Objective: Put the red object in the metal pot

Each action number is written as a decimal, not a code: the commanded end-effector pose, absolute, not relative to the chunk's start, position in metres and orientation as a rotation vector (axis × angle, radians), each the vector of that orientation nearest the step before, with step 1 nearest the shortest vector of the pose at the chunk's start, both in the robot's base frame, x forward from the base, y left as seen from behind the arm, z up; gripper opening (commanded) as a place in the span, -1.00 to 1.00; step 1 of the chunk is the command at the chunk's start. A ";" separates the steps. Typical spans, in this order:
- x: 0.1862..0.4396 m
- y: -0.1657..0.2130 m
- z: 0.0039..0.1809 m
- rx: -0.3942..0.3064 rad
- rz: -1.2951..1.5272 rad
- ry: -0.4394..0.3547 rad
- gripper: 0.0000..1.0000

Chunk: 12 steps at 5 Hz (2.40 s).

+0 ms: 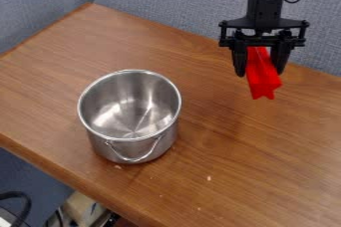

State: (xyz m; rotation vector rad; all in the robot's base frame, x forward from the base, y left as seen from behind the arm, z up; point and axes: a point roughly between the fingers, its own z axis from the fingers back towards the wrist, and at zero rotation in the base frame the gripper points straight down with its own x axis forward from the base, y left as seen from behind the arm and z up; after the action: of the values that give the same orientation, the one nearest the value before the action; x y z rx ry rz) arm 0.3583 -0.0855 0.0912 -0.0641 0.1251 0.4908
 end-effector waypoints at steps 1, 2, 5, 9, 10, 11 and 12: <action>0.350 -0.085 0.133 -0.138 0.403 0.086 -1.00; 0.339 -0.079 0.155 -0.183 0.417 0.097 -1.00; 0.274 -0.004 0.195 -0.272 0.376 0.079 -1.00; 0.197 0.014 0.157 -0.195 0.420 0.135 -1.00; 0.194 0.011 0.139 -0.196 0.460 0.110 -1.00; 0.190 0.010 0.132 -0.195 0.449 0.101 -1.00; 0.182 0.011 0.126 -0.172 0.445 0.117 -1.00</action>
State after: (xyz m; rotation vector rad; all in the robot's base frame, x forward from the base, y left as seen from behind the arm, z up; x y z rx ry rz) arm 0.1809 0.0117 0.1202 -0.1773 0.1471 0.4594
